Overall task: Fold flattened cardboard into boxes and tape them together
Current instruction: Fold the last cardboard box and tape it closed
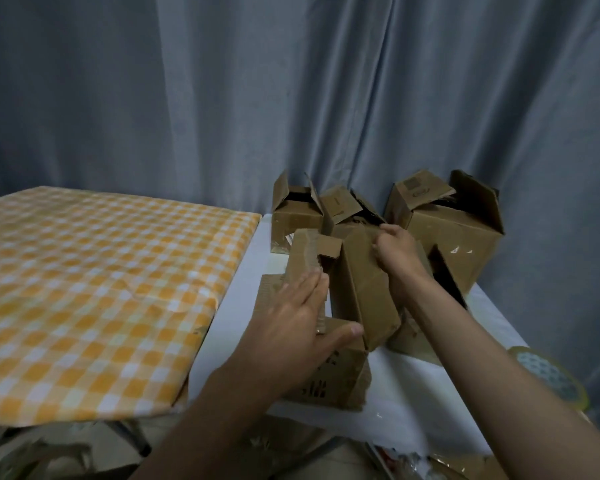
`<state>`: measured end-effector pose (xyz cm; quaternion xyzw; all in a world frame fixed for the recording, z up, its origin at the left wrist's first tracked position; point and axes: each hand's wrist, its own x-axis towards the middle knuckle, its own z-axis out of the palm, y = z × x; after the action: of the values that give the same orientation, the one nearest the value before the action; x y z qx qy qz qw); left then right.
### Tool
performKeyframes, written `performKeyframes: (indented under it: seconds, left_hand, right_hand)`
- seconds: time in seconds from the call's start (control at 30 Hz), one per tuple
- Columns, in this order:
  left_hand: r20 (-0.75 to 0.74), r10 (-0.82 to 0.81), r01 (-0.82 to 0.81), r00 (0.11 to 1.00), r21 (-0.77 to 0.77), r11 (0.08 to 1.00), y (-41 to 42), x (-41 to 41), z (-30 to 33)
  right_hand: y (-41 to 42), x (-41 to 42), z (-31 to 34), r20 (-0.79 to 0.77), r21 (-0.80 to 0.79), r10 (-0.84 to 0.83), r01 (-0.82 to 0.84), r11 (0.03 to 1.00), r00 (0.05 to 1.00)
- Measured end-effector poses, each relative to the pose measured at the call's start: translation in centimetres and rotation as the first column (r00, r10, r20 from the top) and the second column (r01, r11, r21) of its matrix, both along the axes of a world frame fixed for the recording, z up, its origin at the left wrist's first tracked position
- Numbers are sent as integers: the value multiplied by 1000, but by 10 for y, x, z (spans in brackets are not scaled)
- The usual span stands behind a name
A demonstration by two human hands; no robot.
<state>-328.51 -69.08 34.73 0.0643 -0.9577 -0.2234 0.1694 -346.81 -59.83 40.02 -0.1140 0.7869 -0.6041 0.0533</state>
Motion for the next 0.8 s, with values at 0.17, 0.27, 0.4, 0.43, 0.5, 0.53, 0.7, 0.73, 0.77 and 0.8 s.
performKeyframes:
  seconds: [0.17, 0.27, 0.4, 0.43, 0.5, 0.53, 0.7, 0.73, 0.77, 0.8]
  left_hand:
    - [-27, -13, 14, 1000, 55, 998, -1, -1, -4]
    - [-61, -42, 46, 997, 79, 996, -7, -2, -1]
    - [-62, -16, 23, 998, 116, 993, -13, -2, -1]
    - [-39, 9, -4, 999, 133, 991, -13, -2, -1]
    - [0, 37, -36, 999, 141, 989, -14, -2, -2]
    - [3, 38, -38, 999, 134, 990, -13, -1, -2]
    - [-72, 31, -25, 997, 73, 997, -2, 9, 2]
    - [-79, 23, -18, 997, 65, 998, 1, 11, 2]
    - [-83, 13, -8, 996, 49, 999, 4, 13, 2]
    - [-84, -1, 3, 997, 24, 1000, 6, 16, 1]
  right_hand:
    - [6, 29, -7, -84, 21, 219, -218, 976, 972]
    - [4, 40, -16, -263, 360, 354, -249, 899, 898]
    - [-3, 47, -31, -292, 550, 432, -220, 806, 853]
    - [-5, 47, -33, -290, 552, 425, -213, 806, 857]
    - [-7, 46, -35, -276, 547, 417, -215, 809, 866]
    - [-7, 45, -36, -269, 539, 418, -224, 812, 868]
    - [-1, 34, -36, -208, 443, 464, -340, 829, 861]
    - [1, 31, -35, -188, 419, 478, -369, 829, 858]
    - [3, 28, -34, -167, 394, 494, -402, 827, 853]
    - [4, 25, -33, -144, 375, 514, -434, 819, 846]
